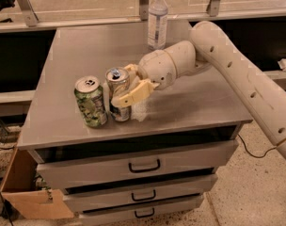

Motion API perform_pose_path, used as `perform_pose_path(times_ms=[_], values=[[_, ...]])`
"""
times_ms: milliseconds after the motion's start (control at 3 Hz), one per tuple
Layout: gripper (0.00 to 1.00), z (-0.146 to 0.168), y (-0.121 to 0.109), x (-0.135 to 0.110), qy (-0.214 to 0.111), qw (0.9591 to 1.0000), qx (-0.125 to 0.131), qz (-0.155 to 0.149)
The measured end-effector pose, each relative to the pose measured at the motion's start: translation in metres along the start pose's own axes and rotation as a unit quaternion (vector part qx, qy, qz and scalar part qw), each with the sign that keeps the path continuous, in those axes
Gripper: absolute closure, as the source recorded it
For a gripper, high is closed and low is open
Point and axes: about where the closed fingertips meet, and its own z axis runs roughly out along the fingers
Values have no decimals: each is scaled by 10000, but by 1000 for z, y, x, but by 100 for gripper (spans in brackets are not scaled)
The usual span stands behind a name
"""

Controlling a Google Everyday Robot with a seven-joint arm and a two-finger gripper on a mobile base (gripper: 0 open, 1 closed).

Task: Move redbull can near green can

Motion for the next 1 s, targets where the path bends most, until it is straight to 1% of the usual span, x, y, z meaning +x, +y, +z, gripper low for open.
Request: perform_pose_path(times_ms=[333, 667, 1000], values=[[12, 3, 0, 5, 38, 10000, -37, 65], [0, 5, -1, 9, 53, 10000, 8, 75], [0, 3, -3, 13, 110, 9999, 101, 69]])
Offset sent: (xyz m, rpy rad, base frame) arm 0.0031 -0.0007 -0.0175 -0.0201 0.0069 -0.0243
